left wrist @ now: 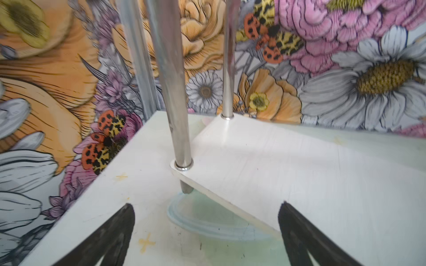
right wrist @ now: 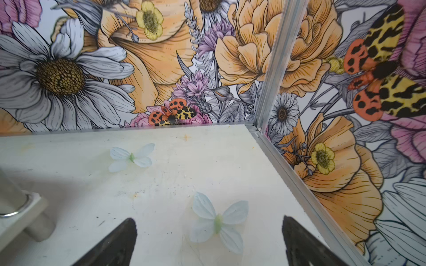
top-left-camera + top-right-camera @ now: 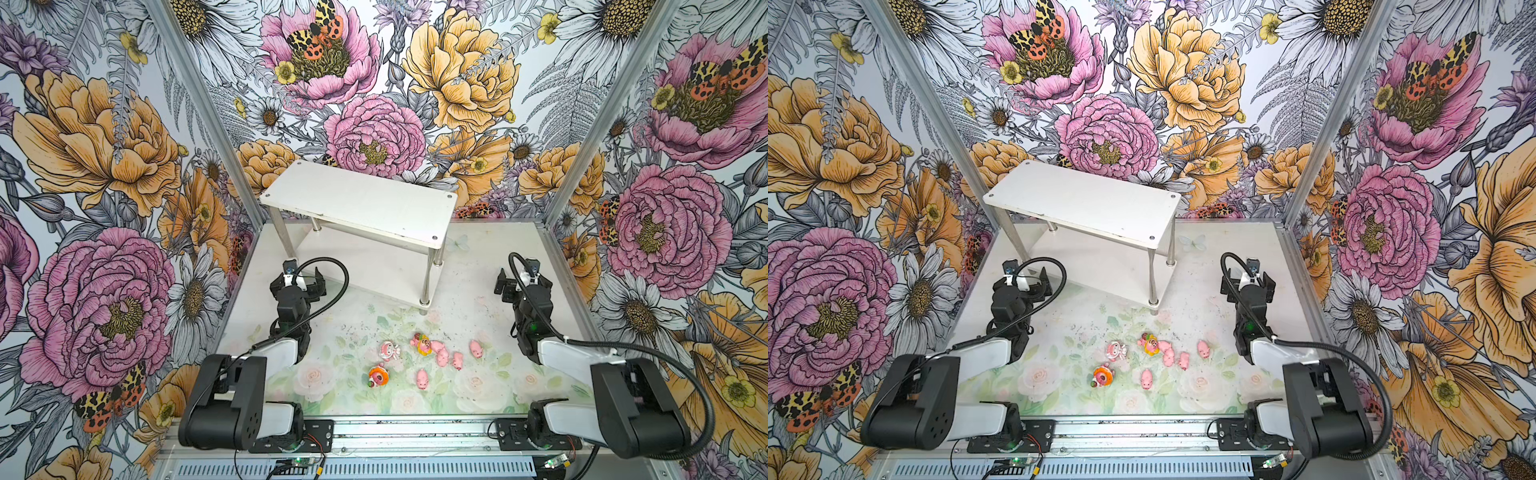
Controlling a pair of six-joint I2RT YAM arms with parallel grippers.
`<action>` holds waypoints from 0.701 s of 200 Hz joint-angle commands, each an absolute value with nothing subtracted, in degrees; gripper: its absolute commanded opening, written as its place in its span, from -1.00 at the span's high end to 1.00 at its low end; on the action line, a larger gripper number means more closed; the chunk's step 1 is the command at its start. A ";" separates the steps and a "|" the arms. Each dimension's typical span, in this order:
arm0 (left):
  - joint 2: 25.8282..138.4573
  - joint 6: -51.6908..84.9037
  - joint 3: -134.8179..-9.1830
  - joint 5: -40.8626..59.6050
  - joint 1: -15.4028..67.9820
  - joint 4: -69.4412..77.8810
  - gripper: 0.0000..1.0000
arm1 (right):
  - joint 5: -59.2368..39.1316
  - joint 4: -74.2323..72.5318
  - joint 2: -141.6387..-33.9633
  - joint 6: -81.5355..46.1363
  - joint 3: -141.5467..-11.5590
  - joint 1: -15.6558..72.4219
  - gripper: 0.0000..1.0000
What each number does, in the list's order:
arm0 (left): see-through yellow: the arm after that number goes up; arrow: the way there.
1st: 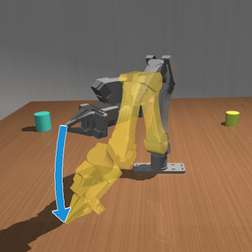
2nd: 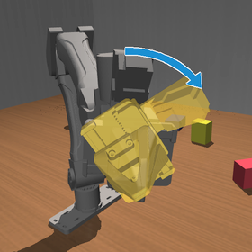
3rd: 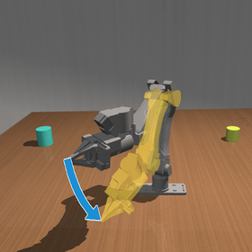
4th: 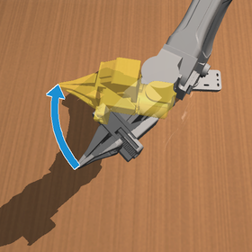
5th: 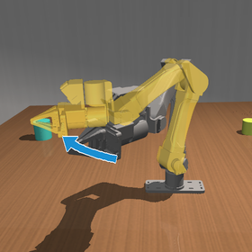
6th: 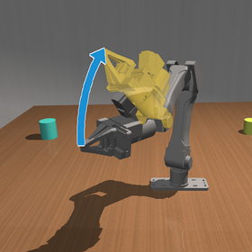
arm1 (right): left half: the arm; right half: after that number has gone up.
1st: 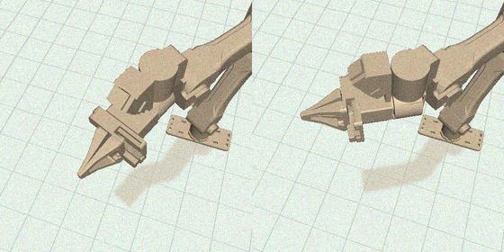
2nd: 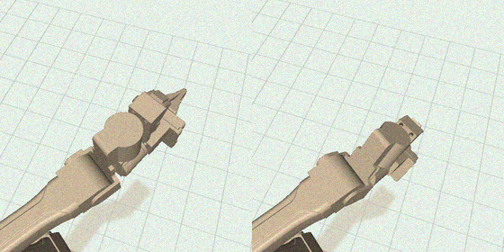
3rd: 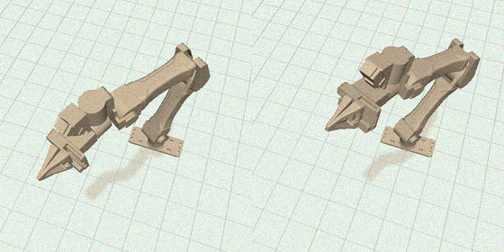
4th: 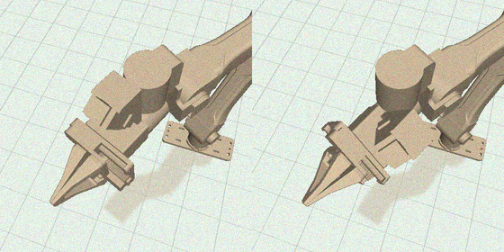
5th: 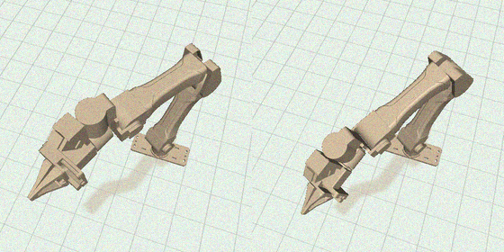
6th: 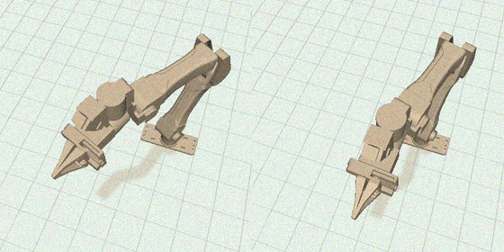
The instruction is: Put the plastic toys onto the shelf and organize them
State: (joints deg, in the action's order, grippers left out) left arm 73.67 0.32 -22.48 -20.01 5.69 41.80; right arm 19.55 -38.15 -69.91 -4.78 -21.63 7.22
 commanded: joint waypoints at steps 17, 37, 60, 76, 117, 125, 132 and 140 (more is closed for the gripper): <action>63.26 24.85 -27.28 -44.97 6.57 19.07 -0.97 | 32.03 -15.53 -54.74 -13.34 -23.28 11.81 -1.00; 58.56 31.12 -29.44 -40.08 3.52 8.59 -0.97 | 24.36 -4.02 -49.35 -14.83 -24.63 12.55 -0.99; 57.13 34.98 -32.83 -35.19 0.50 0.16 -0.97 | 17.33 2.04 -47.64 -17.95 -25.39 15.47 -0.99; 56.46 34.06 -33.28 -28.03 -1.17 0.26 -0.97 | 15.48 -0.31 -48.25 -18.28 -25.01 21.06 -0.99; 53.00 31.90 -29.71 -15.00 -2.05 8.19 -0.80 | 15.20 -9.67 -59.30 -14.07 -30.45 36.06 -0.86; 52.60 31.90 -30.03 -14.92 -2.03 7.44 -0.80 | 14.56 -11.92 -61.79 -13.08 -31.81 37.61 -0.84; 52.27 31.99 -30.50 -15.56 -2.03 5.86 -0.85 | 13.96 -13.80 -63.76 -12.31 -33.00 38.64 -0.83; 51.89 32.03 -31.05 -16.14 -2.04 4.27 -0.88 | 13.69 -15.76 -65.90 -11.62 -34.35 39.42 -0.83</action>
